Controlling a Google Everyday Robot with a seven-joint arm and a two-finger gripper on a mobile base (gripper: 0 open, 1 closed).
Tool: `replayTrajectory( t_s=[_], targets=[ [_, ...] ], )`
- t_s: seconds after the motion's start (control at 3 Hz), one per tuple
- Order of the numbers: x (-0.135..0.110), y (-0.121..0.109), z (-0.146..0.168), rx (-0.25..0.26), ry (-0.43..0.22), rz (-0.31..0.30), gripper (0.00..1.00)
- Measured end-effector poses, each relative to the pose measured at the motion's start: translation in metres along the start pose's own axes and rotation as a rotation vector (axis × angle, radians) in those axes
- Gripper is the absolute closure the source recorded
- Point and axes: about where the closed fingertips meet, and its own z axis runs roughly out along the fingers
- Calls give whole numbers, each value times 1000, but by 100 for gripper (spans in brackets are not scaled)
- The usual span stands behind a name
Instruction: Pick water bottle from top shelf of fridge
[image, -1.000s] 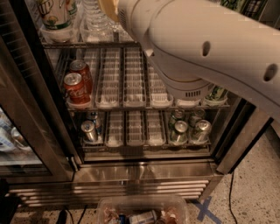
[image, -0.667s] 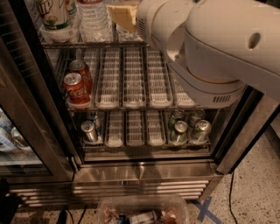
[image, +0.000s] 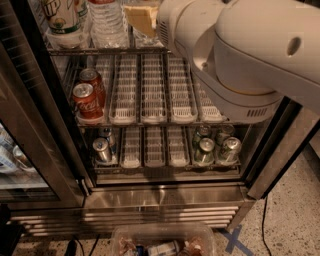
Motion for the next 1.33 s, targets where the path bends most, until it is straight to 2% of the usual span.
replayTrajectory(
  t_s=[0.33, 0.67, 1.0, 1.33],
  targets=[
    [-2, 2, -3, -6, 2, 8, 100],
    [-1, 16, -42, -48, 16, 18, 100],
    [11, 44, -93, -143, 51, 12, 100],
    [6, 62, -100, -198, 45, 3, 100]
  ],
)
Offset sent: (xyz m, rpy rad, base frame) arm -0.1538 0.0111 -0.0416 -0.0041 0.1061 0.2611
